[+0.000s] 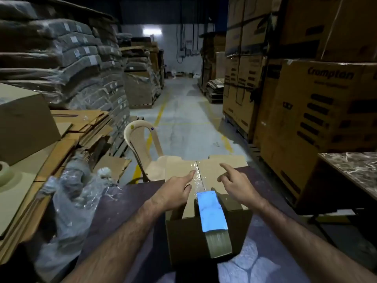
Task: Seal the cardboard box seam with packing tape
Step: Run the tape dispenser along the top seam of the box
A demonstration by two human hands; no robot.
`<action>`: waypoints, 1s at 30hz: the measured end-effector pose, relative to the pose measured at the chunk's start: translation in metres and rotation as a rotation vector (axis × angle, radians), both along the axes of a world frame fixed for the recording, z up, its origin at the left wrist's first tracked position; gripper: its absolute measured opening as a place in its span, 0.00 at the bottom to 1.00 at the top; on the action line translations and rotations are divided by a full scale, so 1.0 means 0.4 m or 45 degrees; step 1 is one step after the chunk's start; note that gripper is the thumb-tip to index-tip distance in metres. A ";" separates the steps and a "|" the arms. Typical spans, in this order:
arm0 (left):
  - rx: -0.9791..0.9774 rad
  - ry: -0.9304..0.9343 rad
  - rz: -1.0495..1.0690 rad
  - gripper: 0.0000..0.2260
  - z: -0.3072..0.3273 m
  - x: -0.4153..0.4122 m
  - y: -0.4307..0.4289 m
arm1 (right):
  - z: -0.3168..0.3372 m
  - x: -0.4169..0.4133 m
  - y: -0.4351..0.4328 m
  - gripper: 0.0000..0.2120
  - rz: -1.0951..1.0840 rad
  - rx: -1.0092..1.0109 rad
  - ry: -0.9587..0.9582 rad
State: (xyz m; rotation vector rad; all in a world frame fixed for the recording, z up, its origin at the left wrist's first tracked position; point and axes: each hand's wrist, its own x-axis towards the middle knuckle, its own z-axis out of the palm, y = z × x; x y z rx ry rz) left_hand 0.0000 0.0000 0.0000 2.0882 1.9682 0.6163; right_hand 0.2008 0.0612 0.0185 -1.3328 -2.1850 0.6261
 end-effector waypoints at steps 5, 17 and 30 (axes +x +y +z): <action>-0.177 0.093 -0.077 0.23 -0.021 0.021 0.013 | -0.011 0.020 -0.032 0.22 -0.013 -0.140 0.050; -0.722 0.043 -0.387 0.40 -0.020 -0.017 0.000 | -0.052 0.085 -0.292 0.38 -0.044 -0.219 0.249; -0.293 0.391 -0.264 0.51 -0.089 0.026 0.015 | -0.121 0.047 -0.364 0.43 -0.301 -0.267 0.304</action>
